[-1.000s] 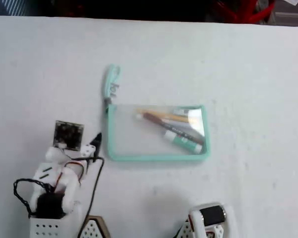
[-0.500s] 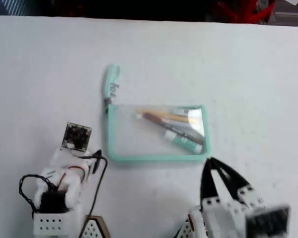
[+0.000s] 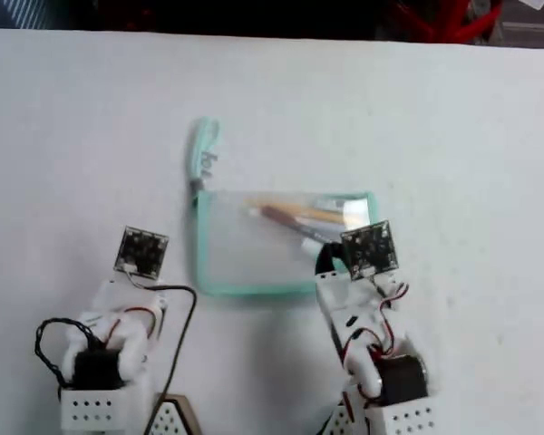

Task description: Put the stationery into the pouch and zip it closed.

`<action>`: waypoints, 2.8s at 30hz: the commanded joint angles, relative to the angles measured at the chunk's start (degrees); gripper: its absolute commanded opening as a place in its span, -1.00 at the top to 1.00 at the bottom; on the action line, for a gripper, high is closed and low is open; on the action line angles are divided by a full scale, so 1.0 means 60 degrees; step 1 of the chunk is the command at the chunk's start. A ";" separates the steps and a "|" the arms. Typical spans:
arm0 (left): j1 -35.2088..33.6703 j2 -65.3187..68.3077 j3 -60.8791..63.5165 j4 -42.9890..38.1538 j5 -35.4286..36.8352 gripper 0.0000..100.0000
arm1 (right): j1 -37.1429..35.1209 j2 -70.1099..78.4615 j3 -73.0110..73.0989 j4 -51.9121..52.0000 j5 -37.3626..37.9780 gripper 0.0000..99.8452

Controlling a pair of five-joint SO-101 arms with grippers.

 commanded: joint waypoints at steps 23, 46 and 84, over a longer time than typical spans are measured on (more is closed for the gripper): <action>-0.0960 -0.0066 -0.0029 0.0821 0.0967 0.95 | 0.2337 -0.0007 0.0586 0.3495 0.0366 0.96; -0.0974 -0.0066 -0.0029 0.0821 0.1905 0.95 | 0.2322 -0.0007 0.0586 0.3495 0.1832 0.96; -0.0974 -0.0066 -0.0029 0.0821 0.1905 0.95 | 0.2322 -0.0007 0.0586 0.3495 0.1832 0.96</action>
